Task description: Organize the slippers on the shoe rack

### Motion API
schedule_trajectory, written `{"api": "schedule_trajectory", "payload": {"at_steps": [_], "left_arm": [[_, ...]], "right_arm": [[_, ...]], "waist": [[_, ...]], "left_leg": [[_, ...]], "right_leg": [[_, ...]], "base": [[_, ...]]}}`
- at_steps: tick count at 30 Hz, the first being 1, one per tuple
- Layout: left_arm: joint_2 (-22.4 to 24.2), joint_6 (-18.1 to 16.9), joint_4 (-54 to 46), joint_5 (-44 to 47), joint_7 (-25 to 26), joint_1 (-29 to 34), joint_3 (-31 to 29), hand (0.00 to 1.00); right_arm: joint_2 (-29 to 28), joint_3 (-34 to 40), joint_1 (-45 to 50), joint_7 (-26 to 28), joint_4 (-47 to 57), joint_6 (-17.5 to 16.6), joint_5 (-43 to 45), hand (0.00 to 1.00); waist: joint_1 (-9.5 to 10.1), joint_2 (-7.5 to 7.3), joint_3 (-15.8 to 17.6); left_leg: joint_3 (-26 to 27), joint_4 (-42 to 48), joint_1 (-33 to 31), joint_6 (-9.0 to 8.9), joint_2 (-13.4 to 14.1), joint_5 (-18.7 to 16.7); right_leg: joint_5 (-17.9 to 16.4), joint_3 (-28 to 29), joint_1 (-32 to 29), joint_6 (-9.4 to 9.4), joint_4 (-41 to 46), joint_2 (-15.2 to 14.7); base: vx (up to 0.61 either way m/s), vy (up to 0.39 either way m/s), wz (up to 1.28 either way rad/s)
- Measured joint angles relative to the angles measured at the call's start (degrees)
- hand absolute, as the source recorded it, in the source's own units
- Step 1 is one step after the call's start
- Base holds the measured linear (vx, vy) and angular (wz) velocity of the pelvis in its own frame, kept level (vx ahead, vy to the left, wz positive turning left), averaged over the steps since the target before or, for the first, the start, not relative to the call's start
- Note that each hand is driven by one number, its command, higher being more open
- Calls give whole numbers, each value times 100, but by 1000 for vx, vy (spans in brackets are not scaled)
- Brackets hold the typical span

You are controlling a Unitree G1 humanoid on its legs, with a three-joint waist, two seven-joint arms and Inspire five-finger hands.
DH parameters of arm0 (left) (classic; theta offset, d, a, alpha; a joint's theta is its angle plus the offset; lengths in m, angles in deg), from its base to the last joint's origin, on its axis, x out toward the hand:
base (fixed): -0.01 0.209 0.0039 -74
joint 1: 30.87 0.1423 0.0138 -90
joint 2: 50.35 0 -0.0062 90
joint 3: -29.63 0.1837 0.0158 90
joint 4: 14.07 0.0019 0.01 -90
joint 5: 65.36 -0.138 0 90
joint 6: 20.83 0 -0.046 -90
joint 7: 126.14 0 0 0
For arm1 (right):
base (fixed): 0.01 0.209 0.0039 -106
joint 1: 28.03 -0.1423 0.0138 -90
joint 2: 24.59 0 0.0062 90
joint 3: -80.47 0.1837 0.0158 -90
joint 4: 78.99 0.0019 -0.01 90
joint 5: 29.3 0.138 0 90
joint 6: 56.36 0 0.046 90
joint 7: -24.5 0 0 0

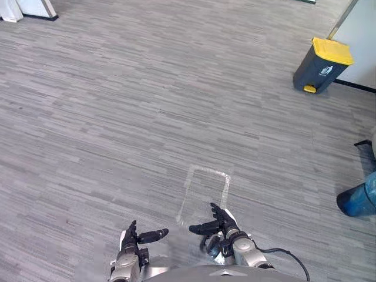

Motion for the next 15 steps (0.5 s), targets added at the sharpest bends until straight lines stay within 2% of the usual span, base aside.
{"api": "schedule_trajectory", "payload": {"at_steps": [1, 3, 4, 5, 6, 7, 8, 9, 11, 12, 14, 15], "left_arm": [[78, 2, 10, -35, -39, 2, 7, 100], [104, 4, 11, -73, -77, -3, 5, 100], [131, 4, 9, -77, -83, -15, 5, 100], [137, -1, -10, -82, -92, -39, -6, 100], [147, -1, -15, -80, -87, -45, -36, 100], [157, -3, -110, -79, -80, -37, -106, 100], [148, -3, -149, -81, -76, -38, -108, 100], [136, -2, -221, -80, -77, -32, -105, 100], [133, -30, -264, -79, -55, -27, -107, 100], [123, -45, -278, -74, -48, -31, -108, 100], [115, -64, -338, -64, -36, -31, -108, 100], [130, -71, -338, -54, -34, -37, -109, 100]], "right_arm": [[87, 57, -39, -4, -15, 2, -1, 100], [86, 177, 5, -9, -8, -7, 3, 100], [86, 227, 33, -15, -8, -6, 2, 100], [93, 247, 93, -30, -7, 8, 3, 100], [100, 242, 110, -35, -4, 10, 4, 100], [100, 271, 109, -51, -7, 10, 9, 100], [99, 294, 110, -62, -7, 9, 9, 100], [106, 367, 116, -77, -15, 10, 10, 100], [112, 432, 113, -115, -17, 10, 10, 100], [101, 477, 101, -132, -16, 10, 10, 100], [81, 568, 108, -160, -18, 11, 8, 100], [106, 581, 120, -187, -18, 11, 7, 100]], "waist": [[-67, 76, 3], [-108, 50, -25], [-115, 53, -27], [-114, 70, -33], [-81, 79, -45], [-19, 71, -58], [13, 48, -62], [32, 11, -65], [80, -25, -51], [85, -38, -34], [89, -86, 3], [93, -60, 30]], "left_leg": [[-130, 208, -32, -4, 96, 6], [-333, 996, -263, -14, 247, 6], [-458, 1539, -447, -87, 361, 43], [-669, 2712, -838, -514, 612, 368], [-748, 3276, -1064, -602, 704, 449], [-728, 4012, -1450, -599, 738, 80], [-713, 4064, -1602, -526, 669, -88], [-706, 3762, -1870, -336, 504, -317], [-916, 3035, -2056, -210, 301, -433], [-1126, 2684, -2137, -200, 191, -436], [-1883, 1762, -2244, -180, -133, -358], [-2504, 1194, -2227, -272, -315, 7]], "right_leg": [[-300, 37, -31, -4, 202, 75], [-588, 38, 59, 23, 318, 145], [-680, 40, 190, 56, 286, 231], [-749, 130, 514, 49, 40, 471], [-748, 211, 666, 31, -124, 594], [-742, 456, 870, -26, -300, 732], [-737, 580, 954, -43, -356, 750], [-711, 815, 1112, -6, -452, 751], [-720, 1173, 1229, 12, -492, 730], [-738, 1329, 1278, 48, -490, 708], [-842, 1752, 1372, 212, -418, 596], [-1001, 2128, 1354, 361, -199, 527]], "base": [[332, -100, -33], [295, -136, -10], [396, -171, -17], [322, -113, -28], [253, -21, -67], [304, 31, -78], [349, 81, -106], [274, 100, -86], [220, 137, -96], [268, 249, -112], [239, 271, -113], [176, 242, -106]]}}
